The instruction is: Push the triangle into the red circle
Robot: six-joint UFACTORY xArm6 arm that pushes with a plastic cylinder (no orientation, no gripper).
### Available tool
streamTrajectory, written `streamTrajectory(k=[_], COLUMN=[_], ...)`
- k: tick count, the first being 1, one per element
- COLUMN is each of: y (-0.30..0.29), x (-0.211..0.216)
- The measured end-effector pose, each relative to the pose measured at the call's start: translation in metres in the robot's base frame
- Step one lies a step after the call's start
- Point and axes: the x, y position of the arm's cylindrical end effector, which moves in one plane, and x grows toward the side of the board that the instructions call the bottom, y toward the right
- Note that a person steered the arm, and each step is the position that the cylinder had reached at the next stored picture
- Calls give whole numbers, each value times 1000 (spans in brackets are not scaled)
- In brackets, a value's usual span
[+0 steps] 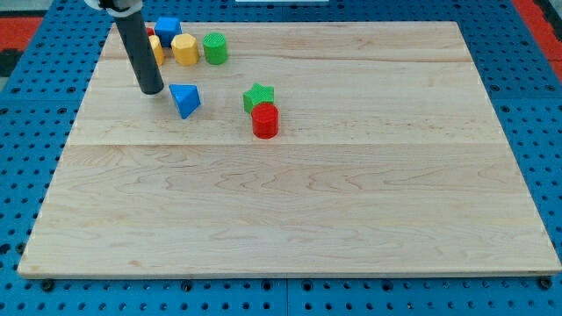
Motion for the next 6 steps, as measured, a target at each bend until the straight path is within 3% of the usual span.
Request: streamTrajectory(k=[1, 2, 4, 5, 6], y=[73, 93, 54, 97, 102], x=[18, 41, 79, 81, 81])
